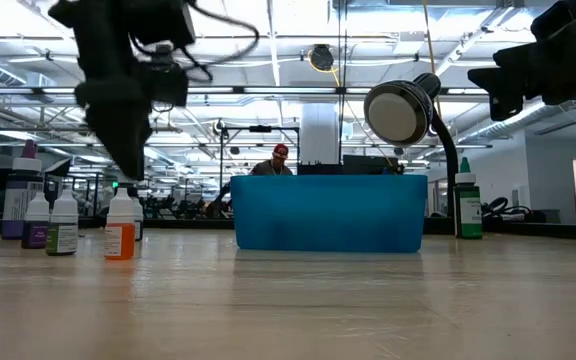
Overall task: Pick & Place food coloring
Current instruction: Put the small black food coloring bottle into the blue bin
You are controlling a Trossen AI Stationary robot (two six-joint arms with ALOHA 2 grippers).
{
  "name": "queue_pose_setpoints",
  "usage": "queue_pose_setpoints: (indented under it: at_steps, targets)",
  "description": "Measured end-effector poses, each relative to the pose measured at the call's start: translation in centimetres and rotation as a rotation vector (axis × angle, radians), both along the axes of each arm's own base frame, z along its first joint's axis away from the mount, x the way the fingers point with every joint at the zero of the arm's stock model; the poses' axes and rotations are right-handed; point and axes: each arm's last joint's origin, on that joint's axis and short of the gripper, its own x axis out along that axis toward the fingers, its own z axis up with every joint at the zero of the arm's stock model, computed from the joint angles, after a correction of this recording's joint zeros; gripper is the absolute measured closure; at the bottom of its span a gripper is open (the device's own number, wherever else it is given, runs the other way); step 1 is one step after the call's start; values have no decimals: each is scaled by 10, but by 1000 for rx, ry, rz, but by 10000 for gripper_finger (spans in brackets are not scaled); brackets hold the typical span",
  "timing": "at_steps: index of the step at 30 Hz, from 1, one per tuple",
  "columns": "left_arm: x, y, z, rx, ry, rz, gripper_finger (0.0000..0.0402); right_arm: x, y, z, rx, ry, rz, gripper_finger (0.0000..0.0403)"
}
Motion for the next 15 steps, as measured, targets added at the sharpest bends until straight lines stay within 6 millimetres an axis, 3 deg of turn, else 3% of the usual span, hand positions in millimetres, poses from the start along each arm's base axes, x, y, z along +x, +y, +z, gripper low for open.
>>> queue_pose_setpoints:
  at_steps: [5,15]
  targets:
    - [6,0,-22,2,115,-8,37,0,0,0,0,0,0,237]
    - [21,-1,-50,-6,159,-53,37,0,0,0,0,0,0,237]
